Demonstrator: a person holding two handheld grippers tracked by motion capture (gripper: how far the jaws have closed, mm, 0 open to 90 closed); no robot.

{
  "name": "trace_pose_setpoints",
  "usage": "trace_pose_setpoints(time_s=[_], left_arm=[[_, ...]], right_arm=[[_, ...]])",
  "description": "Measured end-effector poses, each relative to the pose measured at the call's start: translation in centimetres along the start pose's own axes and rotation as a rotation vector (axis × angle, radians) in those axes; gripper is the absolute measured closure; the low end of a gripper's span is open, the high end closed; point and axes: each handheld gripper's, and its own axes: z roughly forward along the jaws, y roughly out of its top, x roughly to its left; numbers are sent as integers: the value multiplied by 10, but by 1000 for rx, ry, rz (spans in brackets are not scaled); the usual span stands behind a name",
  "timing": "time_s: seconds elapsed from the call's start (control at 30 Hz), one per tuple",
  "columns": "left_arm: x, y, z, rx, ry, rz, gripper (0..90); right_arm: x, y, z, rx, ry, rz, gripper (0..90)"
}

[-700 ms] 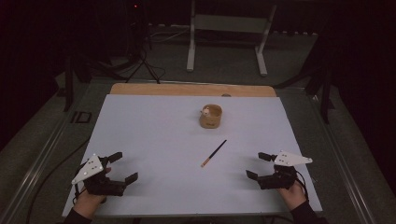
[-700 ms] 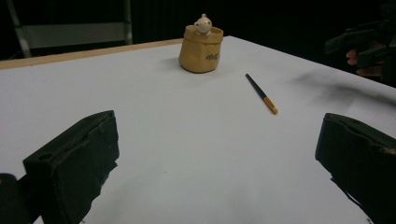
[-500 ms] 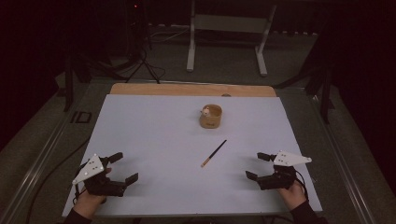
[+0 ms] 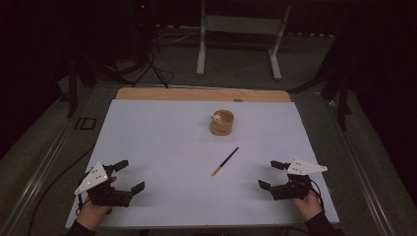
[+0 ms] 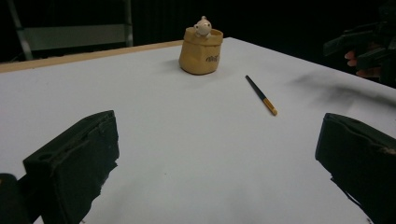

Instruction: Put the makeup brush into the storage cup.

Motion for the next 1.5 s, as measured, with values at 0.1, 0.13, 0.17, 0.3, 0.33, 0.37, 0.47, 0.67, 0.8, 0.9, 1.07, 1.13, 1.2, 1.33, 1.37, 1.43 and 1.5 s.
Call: trace_pose_setpoints(time_s=[0.1,0.13,0.17,0.3,0.33,0.37,0.47,0.67,0.8,0.9,1.07,1.13,1.2,1.33,1.37,1.43,1.5], left_arm=[[0,0,0,-2,1,0,7],[0,0,0,-1,2,1,7],[0,0,0,0,3,4,7],[0,1,-1,-5,4,2,7],[0,1,-1,-4,5,2,7],[1,0,-1,-5,4,1,7],[0,1,-1,-6,5,-1,7],[1,1,-1,-6,10,-3,7],[1,1,-1,-6,15,-3,7],[1,1,-1,-2,15,1,7],[1,1,-2,5,21,5,7],[0,2,-3,1,25,7,7],[0,2,-3,1,26,10,7],[0,2,-3,2,27,10,7],[0,2,-3,2,27,11,7],[0,2,-3,1,26,10,7],[0,2,-3,2,26,10,7]], right_arm=[[0,2,-1,-10,-12,-8,118],[-1,3,0,-2,-19,-15,118],[-1,3,1,6,-21,-14,118],[-2,7,2,20,-14,-17,118],[-2,8,3,20,-7,-15,118],[-3,9,3,23,0,-13,118],[-3,11,7,67,17,-38,118],[-8,16,12,162,98,-73,118],[-14,21,14,216,114,-86,118],[-20,24,16,254,133,-73,118],[-27,25,20,321,138,-83,129],[-32,26,23,351,152,-68,131],[-35,28,26,377,155,-68,132],[-41,32,32,452,202,-42,133],[-43,32,35,478,225,-28,136],[-45,34,38,517,228,-39,144],[-46,35,41,538,228,-44,145]])
